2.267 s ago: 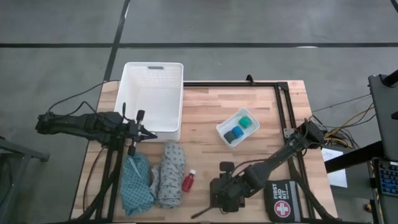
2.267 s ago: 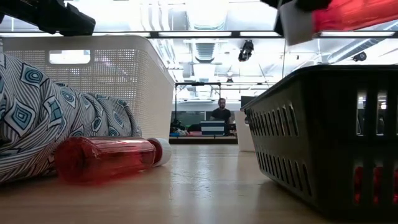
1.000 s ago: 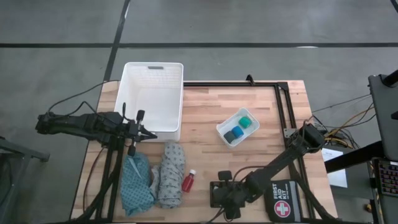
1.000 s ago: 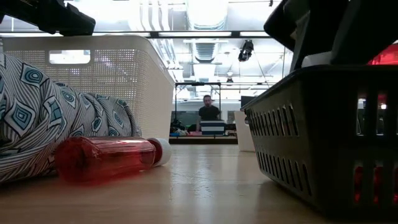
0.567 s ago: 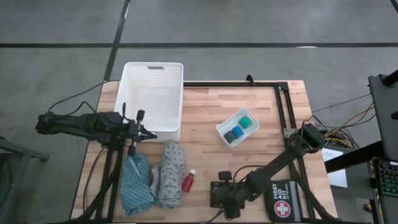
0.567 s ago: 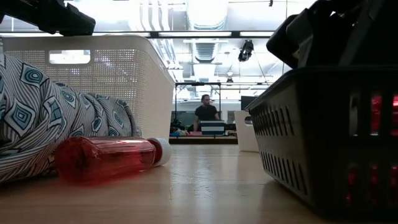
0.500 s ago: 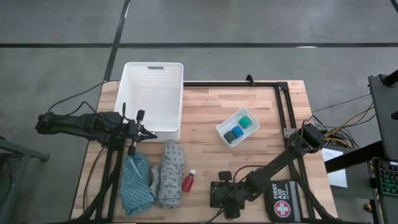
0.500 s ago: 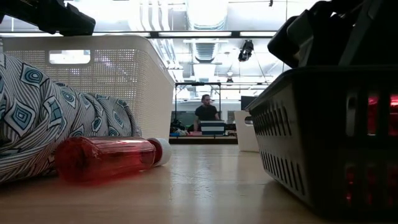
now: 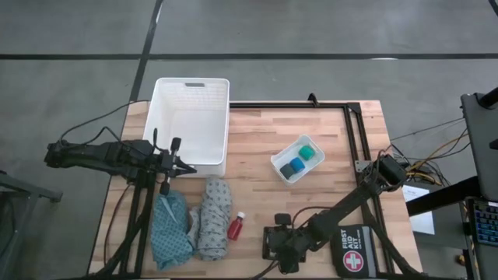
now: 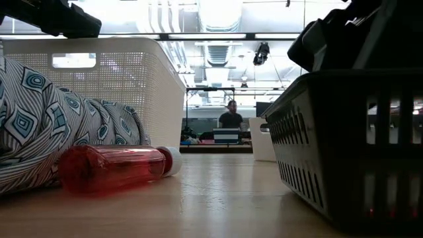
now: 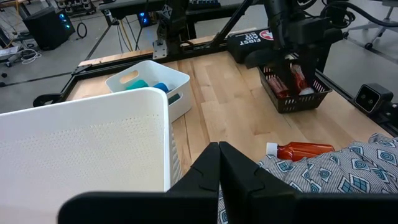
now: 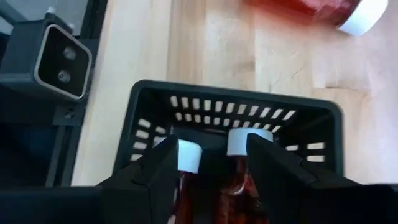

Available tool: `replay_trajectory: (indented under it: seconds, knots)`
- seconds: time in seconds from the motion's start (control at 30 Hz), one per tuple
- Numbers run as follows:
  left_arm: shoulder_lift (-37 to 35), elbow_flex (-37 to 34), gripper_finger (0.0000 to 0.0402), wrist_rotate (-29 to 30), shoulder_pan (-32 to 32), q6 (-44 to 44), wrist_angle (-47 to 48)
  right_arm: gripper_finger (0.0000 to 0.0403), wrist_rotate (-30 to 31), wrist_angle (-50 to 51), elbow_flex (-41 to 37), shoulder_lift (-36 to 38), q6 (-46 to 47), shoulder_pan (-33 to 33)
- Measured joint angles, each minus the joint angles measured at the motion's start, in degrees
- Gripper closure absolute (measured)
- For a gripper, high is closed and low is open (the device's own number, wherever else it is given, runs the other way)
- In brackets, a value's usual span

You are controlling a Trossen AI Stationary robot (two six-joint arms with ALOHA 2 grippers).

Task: Pick & place medical supplies in basket/bin
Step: Put the red pill bottle into the black bin

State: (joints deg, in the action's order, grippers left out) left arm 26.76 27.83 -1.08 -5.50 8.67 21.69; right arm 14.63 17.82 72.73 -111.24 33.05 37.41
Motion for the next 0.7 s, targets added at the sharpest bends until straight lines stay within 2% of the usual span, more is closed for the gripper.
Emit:
replay_trajectory:
  seconds: [0.7]
  knots:
    - [0.0,0.0,0.0396,0.0,0.0,0.0,0.0,0.0204,0.5,0.1,0.0,0.0,0.0,-0.1]
